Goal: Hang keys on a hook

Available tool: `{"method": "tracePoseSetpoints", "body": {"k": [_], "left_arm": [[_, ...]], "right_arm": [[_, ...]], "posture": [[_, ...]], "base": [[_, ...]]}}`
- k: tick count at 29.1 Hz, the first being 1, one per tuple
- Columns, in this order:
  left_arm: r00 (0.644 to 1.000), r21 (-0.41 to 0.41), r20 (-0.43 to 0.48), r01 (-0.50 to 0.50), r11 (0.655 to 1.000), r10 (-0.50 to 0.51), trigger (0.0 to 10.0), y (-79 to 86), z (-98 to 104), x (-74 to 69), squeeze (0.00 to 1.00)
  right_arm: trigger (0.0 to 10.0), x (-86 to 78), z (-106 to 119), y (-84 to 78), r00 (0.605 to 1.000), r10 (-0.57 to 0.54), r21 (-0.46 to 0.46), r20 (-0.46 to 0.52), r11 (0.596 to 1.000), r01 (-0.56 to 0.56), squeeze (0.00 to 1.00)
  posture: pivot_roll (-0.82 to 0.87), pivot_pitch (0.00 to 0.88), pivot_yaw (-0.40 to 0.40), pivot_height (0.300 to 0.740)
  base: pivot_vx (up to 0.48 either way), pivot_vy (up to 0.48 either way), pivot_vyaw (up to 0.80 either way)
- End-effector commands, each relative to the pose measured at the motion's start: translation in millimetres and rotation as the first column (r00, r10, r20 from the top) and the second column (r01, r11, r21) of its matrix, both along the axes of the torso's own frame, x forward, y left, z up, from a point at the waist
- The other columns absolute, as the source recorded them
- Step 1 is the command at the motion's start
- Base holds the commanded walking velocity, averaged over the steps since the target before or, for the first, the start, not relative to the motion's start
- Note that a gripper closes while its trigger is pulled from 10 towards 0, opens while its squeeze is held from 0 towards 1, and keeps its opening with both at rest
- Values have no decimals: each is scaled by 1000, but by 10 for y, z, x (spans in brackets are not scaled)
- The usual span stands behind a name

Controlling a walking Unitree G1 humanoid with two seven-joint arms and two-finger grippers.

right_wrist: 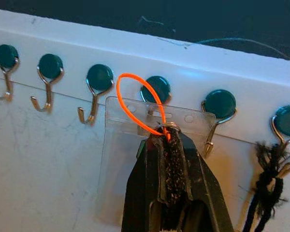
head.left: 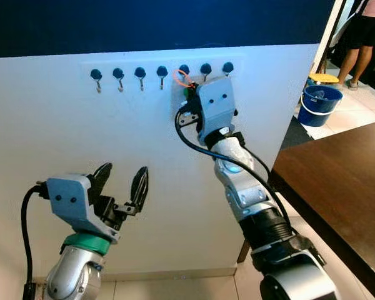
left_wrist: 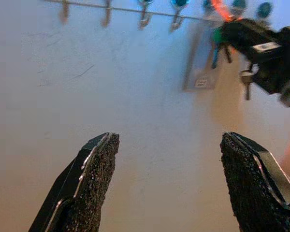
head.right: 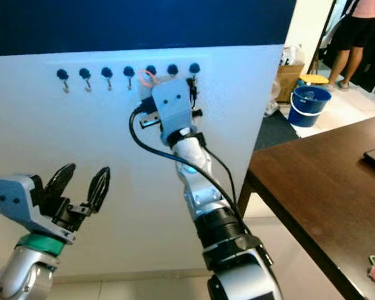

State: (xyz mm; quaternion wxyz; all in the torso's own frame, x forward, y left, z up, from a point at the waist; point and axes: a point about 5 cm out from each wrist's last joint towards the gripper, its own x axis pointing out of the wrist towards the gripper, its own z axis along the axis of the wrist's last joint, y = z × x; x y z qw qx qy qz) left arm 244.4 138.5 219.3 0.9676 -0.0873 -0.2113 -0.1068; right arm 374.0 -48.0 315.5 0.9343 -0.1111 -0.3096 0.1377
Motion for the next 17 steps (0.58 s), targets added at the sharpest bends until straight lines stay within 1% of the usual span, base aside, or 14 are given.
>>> {"method": "tracePoseSetpoints", "body": {"k": [1, 2, 4, 6, 7, 9, 14, 17], "left_arm": [[1000, 9, -7, 0, 1000, 0, 10000, 12, -15, -21, 0], [1000, 9, -7, 1, 1000, -1, 10000, 10, -16, -21, 0], [1000, 9, -7, 1, 1000, -1, 10000, 10, -16, -21, 0], [1000, 9, -9, 2, 1000, -2, 10000, 11, -21, -23, 0], [1000, 9, -9, 2, 1000, -2, 10000, 11, -21, -23, 0], [1000, 10, -9, 0, 1000, 0, 10000, 22, -25, -34, 0], [1000, 9, -9, -1, 1000, 1, 10000, 25, -28, -44, 0], [1000, 8, -10, -1, 1000, 1, 10000, 20, -32, -51, 0]], "right_arm": [[10000, -11, -5, 33, 1000, 2, -2, -4, 1000, -2, 0], [10000, -17, -49, 44, 1000, 7, -2, -13, 1000, -7, 0], [10000, -17, -49, 44, 1000, 7, -2, -13, 1000, -7, 0], [10000, -49, -167, 76, 999, 28, -7, -40, 1000, -28, 0], [10000, -49, -167, 76, 999, 28, -7, -40, 1000, -28, 0], [10000, -70, -299, 99, 996, 52, -16, -68, 998, -53, 0], [10000, -88, -390, 105, 994, 73, -26, -86, 997, -75, 0], [10000, -115, -452, 75, 993, 73, -29, -91, 997, -76, 0]], "posture": [[-214, 91, 110, 740], [-216, 98, 110, 740], [-216, 98, 110, 740], [-216, 103, 106, 740], [-216, 103, 106, 740], [-217, 104, 102, 740], [-216, 106, 99, 740], [-218, 109, 97, 740]], "base": [[0, 0, 0], [0, 0, 0], [0, 0, 0], [0, 0, 0], [0, 0, 0], [0, 0, 0], [0, 0, 0], [0, 0, 0]]}}
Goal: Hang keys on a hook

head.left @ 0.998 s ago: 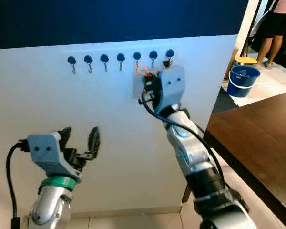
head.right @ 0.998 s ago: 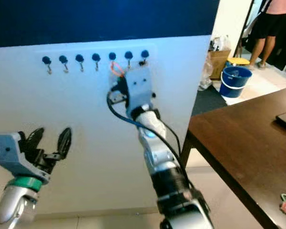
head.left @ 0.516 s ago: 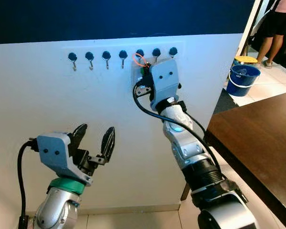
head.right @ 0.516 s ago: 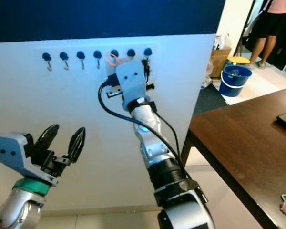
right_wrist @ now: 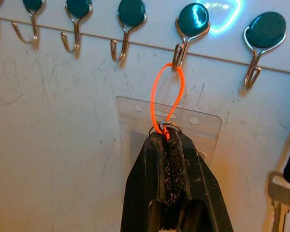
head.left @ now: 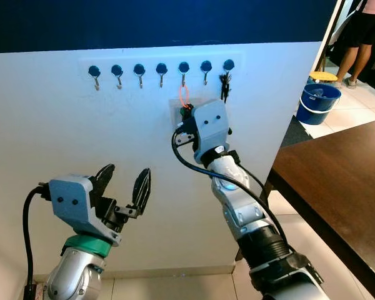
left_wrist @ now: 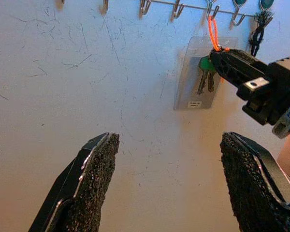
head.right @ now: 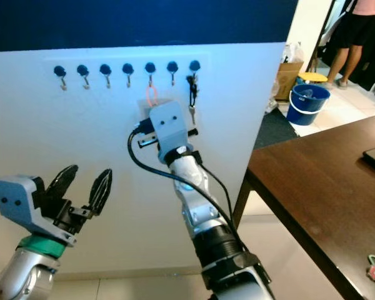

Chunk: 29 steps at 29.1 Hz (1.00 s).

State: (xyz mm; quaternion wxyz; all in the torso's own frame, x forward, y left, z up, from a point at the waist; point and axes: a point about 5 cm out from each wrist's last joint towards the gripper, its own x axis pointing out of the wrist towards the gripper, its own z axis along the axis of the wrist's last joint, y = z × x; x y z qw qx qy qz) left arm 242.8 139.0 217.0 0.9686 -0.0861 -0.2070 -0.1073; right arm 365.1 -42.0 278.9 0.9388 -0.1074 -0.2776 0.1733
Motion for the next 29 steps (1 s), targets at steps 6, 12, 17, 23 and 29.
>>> {"method": "tracePoseSetpoints", "body": {"k": [6, 12, 17, 23, 29], "left_arm": [[1000, 3, -1, 2, 1000, -2, 10000, 10, -7, -42, 0], [1000, 3, -1, 6, 1000, -6, 10000, 2, -7, -46, 0], [1000, 5, -2, 11, 1000, -11, 10000, -12, -7, -58, 0], [1000, 8, -5, 14, 1000, -14, 10000, -19, -12, -59, 0], [1000, 12, -14, 17, 1000, -16, 10000, -25, -33, -59, 0]], "right_arm": [[10000, -44, 35, -100, 996, -61, 46, 67, 997, 58, 0], [10000, -45, 95, -141, 992, -86, 71, 97, 994, 79, 0], [10000, -62, 114, -163, 993, -76, 100, 93, 993, 66, 0], [10000, -54, 128, -224, 993, -81, 137, 80, 988, 70, 0], [10000, 20, -150, -118, 992, 40, 83, -118, 996, -30, 0]], "posture": [[-221, 114, 98, 740], [-221, 114, 98, 740], [-216, 116, 98, 740], [-216, 116, 98, 740], [-216, 117, 99, 740]], "base": [[0, 0, 0], [0, 0, 0], [0, 0, 0], [0, 0, 0], [0, 0, 0]]}}
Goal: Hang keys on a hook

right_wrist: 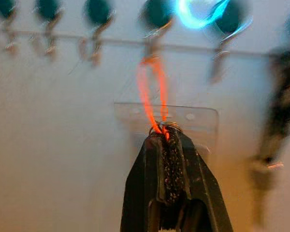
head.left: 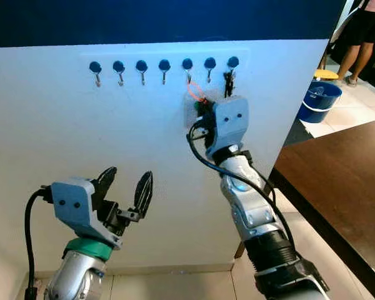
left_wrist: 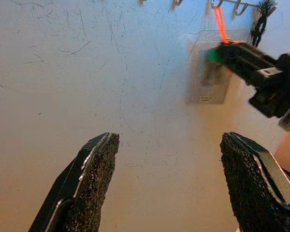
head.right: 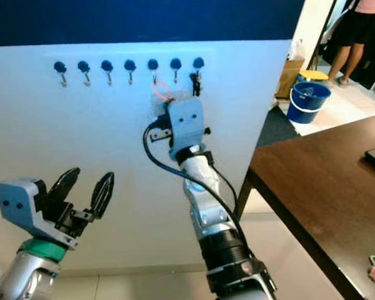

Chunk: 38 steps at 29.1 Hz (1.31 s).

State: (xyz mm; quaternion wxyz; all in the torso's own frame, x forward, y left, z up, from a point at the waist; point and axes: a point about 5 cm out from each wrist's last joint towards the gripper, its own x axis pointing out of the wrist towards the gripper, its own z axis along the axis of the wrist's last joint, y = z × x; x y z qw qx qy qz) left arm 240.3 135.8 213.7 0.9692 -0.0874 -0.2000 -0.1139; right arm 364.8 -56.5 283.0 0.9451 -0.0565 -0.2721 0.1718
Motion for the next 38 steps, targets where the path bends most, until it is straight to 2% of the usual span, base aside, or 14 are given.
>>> {"method": "tracePoseSetpoints", "body": {"k": [1, 8, 12, 15, 16, 17, 19, 20, 22, 28, 34, 35, 36, 38], "left_arm": [[1000, 11, -1, 2, 1000, -2, 10000, 6, -2, -34, 0], [1000, 17, -9, 4, 1000, -4, 10000, 10, -18, -34, 0], [1000, 22, -2, 12, 1000, -12, 10000, -4, 5, -35, 0], [1000, 22, 2, 23, 999, -23, 10000, -15, 15, -39, 0], [994, 38, 20, 108, 993, -109, 10000, -114, 63, -71, 0], [994, 38, 20, 108, 993, -109, 10000, -114, 63, -71, 0], [977, 105, 49, 200, 974, -206, 10000, -258, 122, -118, 0], [977, 105, 49, 200, 974, -206, 10000, -258, 122, -118, 0], [964, 161, 66, 246, 956, -259, 10000, -359, 155, -138, 0], [958, 190, 92, 250, 949, -271, 10000, -454, 181, -121, 0], [965, 183, 97, 222, 958, -242, 10000, -430, 178, -97, 0], [970, 182, 95, 204, 962, -224, 10000, -403, 166, -85, 0], [973, 179, 93, 190, 965, -209, 10000, -379, 154, -77, 0], [976, 176, 91, 181, 968, -199, 10000, -365, 145, -73, 0]], "right_arm": [[10000, 20, -208, 30, 995, 18, -14, -93, 1000, -20, 0], [10000, 10, -249, 34, 993, 19, -14, -114, 1000, -21, 0], [10000, 17, -338, 24, 980, 50, 14, -191, 999, -48, 0], [10000, 17, -347, 19, 979, 51, 14, -195, 999, -49, 0], [10000, 17, -364, 2, 979, 46, 8, -199, 999, -45, 0], [10000, 17, -364, 2, 979, 46, 8, -199, 999, -45, 0], [10000, 20, -378, -14, 980, 34, -3, -197, 999, -35, 0], [10000, 20, -378, -14, 980, 34, -3, -197, 999, -35, 0], [10000, 22, -406, -23, 981, 22, -27, -194, 999, -28, 0], [10000, 20, -515, -38, 979, 8, -65, -206, 998, -21, 0], [10000, 12, -535, -49, 977, 6, -60, -213, 998, -19, 0], [10000, 9, -534, -58, 977, 8, -50, -214, 999, -19, 475], [10000, 6, -532, -70, 977, 10, -39, -213, 999, -19, 1000], [10000, 4, -533, -83, 977, 6, -37, -211, 999, -14, 1000]], "posture": [[-216, 117, 99, 740], [-215, 121, 100, 740], [-217, 126, 105, 740], [-217, 126, 105, 740], [-217, 126, 105, 740], [-217, 126, 105, 740], [-213, 127, 107, 740], [-213, 127, 107, 740], [-213, 127, 107, 740], [-208, 108, 115, 740], [-209, 106, 117, 740], [-209, 105, 119, 740], [-208, 97, 122, 740], [-206, 91, 122, 740]], "base": [[0, 0, 0], [0, 0, 0], [0, 0, 0], [0, 0, 0], [0, 0, 0], [0, 0, 0], [0, 0, 0], [0, 0, 0], [0, 0, 0], [0, 0, 0], [0, 0, 0], [0, 0, 0], [0, 0, 0], [0, 0, 0]]}}
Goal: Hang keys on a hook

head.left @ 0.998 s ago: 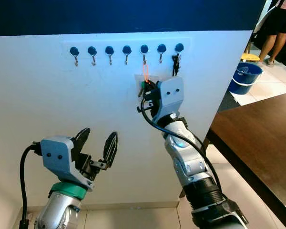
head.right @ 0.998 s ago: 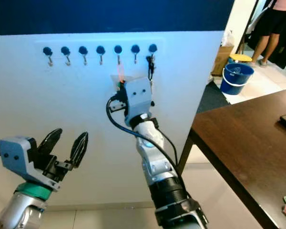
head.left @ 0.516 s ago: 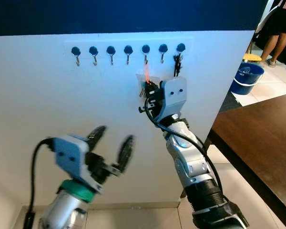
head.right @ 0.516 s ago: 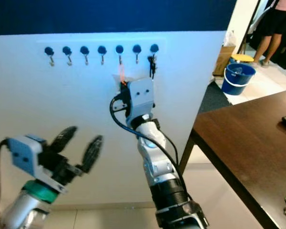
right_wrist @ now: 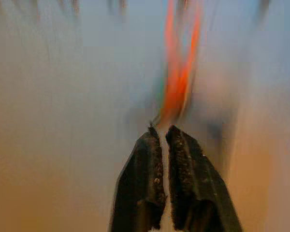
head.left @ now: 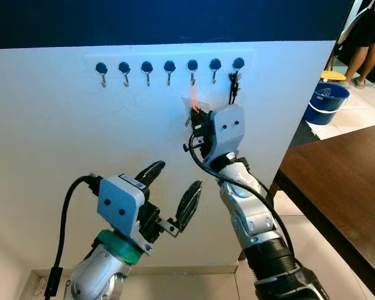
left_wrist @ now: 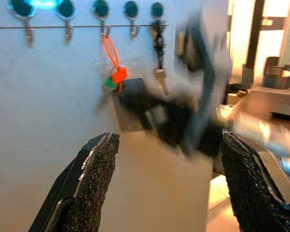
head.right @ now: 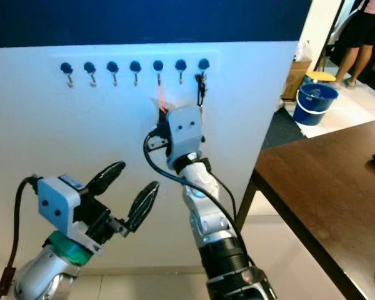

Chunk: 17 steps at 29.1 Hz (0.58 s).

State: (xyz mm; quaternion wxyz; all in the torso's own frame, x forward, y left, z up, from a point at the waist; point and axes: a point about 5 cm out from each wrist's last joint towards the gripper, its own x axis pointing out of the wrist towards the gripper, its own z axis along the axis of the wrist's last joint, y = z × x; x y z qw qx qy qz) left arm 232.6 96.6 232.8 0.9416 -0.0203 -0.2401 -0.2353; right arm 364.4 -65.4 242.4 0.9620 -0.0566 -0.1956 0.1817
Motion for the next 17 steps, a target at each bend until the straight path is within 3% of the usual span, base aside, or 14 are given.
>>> {"method": "tracePoseSetpoints", "body": {"k": [1, 3, 4, 9, 12, 15, 17], "left_arm": [[1000, 2, -17, -20, 1000, 20, 10000, 34, -49, 4, 0], [1000, 1, -19, -21, 1000, 21, 10000, 38, -51, 4, 0], [1000, 1, -20, -21, 1000, 21, 10000, 44, -55, 4, 0], [1000, 5, -22, -22, 1000, 22, 10000, 52, -60, 3, 0], [998, 4, -45, -50, 999, 50, 10000, 126, -113, 10, 0], [998, 4, -45, -50, 999, 50, 10000, 126, -113, 10, 0], [992, -19, -85, -93, 996, 91, 10000, 191, -180, 39, 0]], "right_arm": [[10000, 7, -127, -2, 998, 1, -8, -56, 1000, -2, 1000], [10000, 4, -125, -9, 999, -7, -15, -50, 1000, 6, 1000], [10000, -4, -124, -13, 999, -13, -19, -42, 1000, 12, 0], [10000, -29, -135, -26, 999, -20, -18, -30, 1000, 19, 0], [10000, -188, -338, -156, 997, -61, -21, -38, 998, 60, 0], [10000, -188, -338, -156, 997, -61, -21, -38, 998, 60, 0], [10000, -271, -465, -228, 994, -81, -25, -70, 997, 79, 0]], "posture": [[-206, 91, 122, 740], [-206, 91, 122, 740], [-206, 91, 122, 740], [-206, 91, 122, 740], [-197, 82, 130, 740], [-197, 82, 130, 740], [-195, 82, 135, 740]], "base": [[0, 0, 0], [0, 0, 0], [0, 0, 0], [0, 0, 0], [0, 0, 0], [0, 0, 0], [0, 0, 0]]}}
